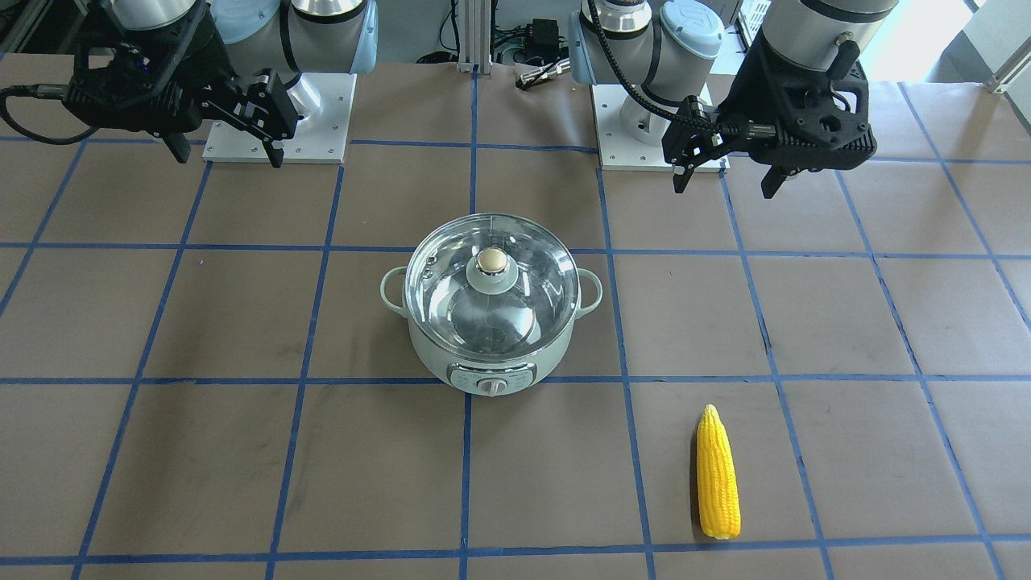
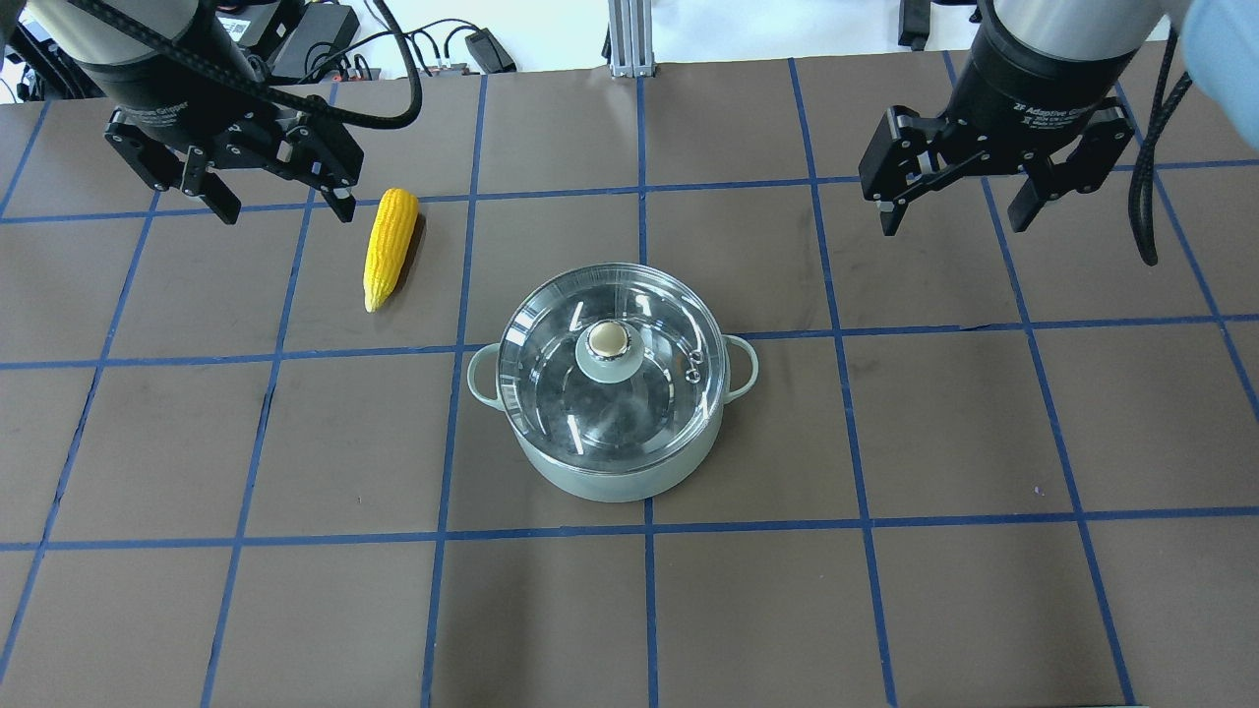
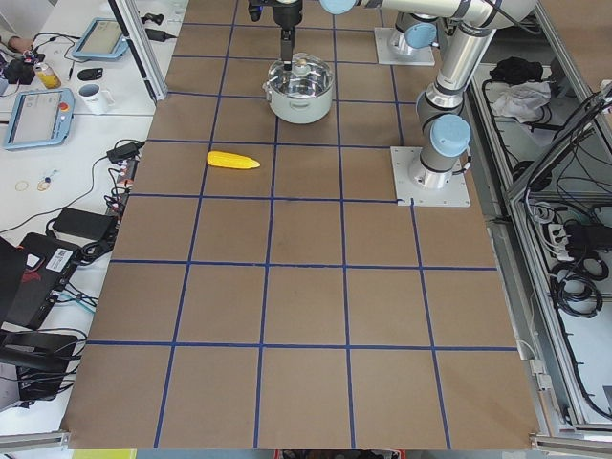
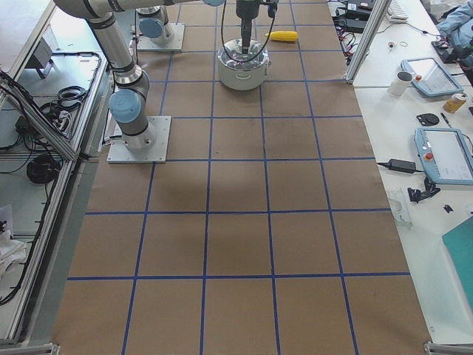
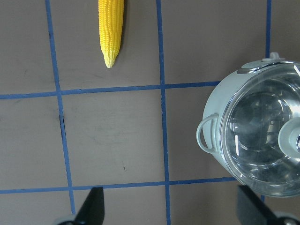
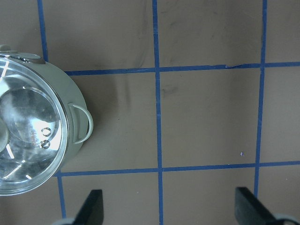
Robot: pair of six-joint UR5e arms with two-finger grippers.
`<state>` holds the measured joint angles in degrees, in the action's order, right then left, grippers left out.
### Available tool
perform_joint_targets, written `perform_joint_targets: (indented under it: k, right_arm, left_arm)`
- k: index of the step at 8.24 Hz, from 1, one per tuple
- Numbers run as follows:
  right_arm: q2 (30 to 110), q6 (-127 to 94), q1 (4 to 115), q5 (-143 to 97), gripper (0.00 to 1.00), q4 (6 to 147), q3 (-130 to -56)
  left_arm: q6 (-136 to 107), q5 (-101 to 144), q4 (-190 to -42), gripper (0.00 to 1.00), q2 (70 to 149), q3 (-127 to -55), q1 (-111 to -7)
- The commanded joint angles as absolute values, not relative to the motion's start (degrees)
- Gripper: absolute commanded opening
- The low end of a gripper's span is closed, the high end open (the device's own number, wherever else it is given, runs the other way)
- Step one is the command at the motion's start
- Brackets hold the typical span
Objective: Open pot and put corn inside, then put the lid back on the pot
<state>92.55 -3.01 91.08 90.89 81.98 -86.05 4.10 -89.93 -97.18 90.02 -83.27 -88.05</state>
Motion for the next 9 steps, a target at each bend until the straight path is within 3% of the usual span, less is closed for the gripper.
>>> perform_joint_targets:
  k: [1, 5, 9]
  right_arm:
    - [92.5, -2.9, 91.1, 90.9, 1.0, 82.0, -86.1]
    - [92.5, -2.9, 91.1, 90.8, 1.0, 82.0, -86.1]
    - [89.3, -8.2, 91.4, 90.0, 1.0, 81.1, -83.5]
  left_arm:
    - [4.3, -90.0, -97.2, 1.0, 89.9, -83.2, -88.1]
    - [15.2, -91.2, -94.1, 1.0, 90.4, -83.4, -86.8]
    - [25.6, -90.7, -84.1, 1.0, 97.6, -83.6, -78.1]
